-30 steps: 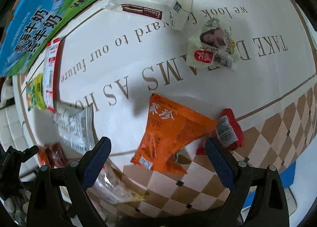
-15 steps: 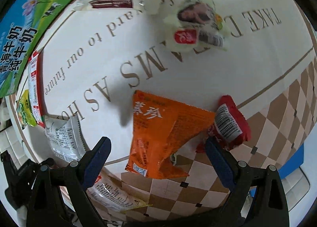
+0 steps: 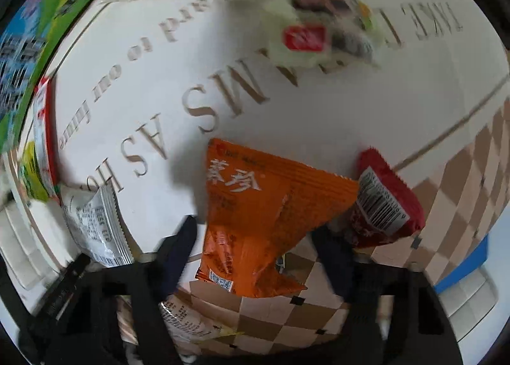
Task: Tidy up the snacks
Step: 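Grasp the dark red packet with the left gripper while the right grasps the orange packet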
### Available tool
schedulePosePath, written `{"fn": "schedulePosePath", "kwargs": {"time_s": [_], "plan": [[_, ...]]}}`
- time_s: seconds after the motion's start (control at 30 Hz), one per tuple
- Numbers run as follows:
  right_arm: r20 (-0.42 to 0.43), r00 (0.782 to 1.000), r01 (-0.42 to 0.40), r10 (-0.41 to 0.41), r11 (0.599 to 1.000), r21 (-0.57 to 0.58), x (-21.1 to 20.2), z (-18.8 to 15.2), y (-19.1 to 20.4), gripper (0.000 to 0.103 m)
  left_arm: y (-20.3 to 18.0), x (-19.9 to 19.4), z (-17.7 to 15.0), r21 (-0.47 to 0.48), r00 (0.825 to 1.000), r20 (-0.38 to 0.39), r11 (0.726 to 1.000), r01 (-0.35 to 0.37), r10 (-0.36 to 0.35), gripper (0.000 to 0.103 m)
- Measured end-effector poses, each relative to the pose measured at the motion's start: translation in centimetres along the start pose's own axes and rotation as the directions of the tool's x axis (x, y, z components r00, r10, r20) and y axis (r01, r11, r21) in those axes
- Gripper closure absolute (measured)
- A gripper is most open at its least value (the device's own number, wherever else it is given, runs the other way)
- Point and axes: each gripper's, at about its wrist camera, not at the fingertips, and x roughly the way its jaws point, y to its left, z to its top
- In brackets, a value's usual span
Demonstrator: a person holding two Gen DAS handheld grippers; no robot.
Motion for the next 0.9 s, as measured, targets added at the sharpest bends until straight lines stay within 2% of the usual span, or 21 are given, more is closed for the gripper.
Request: {"fn": "schedulePosePath", "kwargs": {"time_s": [0.07, 0.17, 0.3, 0.43, 0.53, 0.63, 0.77, 0.9], "plan": [[-0.007, 1.0, 0.01, -0.011, 0.998, -0.064, 0.0, -0.6, 0.7, 0.045, 0.6, 0.4, 0.0, -0.04, 0.999, -0.028, 0.998, 0.039, -0.04, 0.047], [-0.003, 0.999, 0.051, -0.052, 0.985, -0.163, 0.3, -1.8, 1.8, 0.045, 1.9, 1.0, -1.1, -0.096, 0.994, -0.057, 0.992, 0.082, -0.088, 0.046], [-0.037, 0.999, 0.014, -0.021, 0.985, -0.172, 0.9, -2.6, 1.7, 0.043, 2.6, 1.2, -2.7, -0.122, 0.99, -0.077, 0.986, 0.11, -0.12, 0.046], [-0.046, 0.999, 0.007, -0.015, 0.985, -0.171, 1.5, -2.7, 1.3, 0.033, 4.0, 0.9, -4.6, -0.186, 0.98, -0.076, 0.968, 0.167, -0.184, 0.046], [-0.045, 0.999, -0.002, -0.006, 0.986, -0.168, 1.8, -2.7, 2.3, 0.022, 6.4, 0.8, -7.2, -0.282, 0.971, -0.06, 0.937, 0.206, -0.232, 0.046], [-0.049, 0.999, -0.002, -0.006, 0.987, -0.16, 2.5, -1.8, 3.1, 0.021, 8.2, 1.1, -8.5, -0.358, 0.962, -0.081, 0.908, 0.216, -0.26, 0.046], [-0.062, 0.998, -0.001, -0.008, 0.989, -0.146, 3.2, -0.9, 3.7, 0.02, 8.1, 4.0, -10.0, -0.411, 0.937, -0.163, 0.884, 0.221, -0.31, 0.046], [-0.066, 0.998, 0.006, -0.015, 0.99, -0.141, 3.3, -0.9, 3.9, 0.02, 6.9, 5.6, -10.2, -0.402, 0.938, -0.183, 0.893, 0.202, -0.295, 0.046]]}}
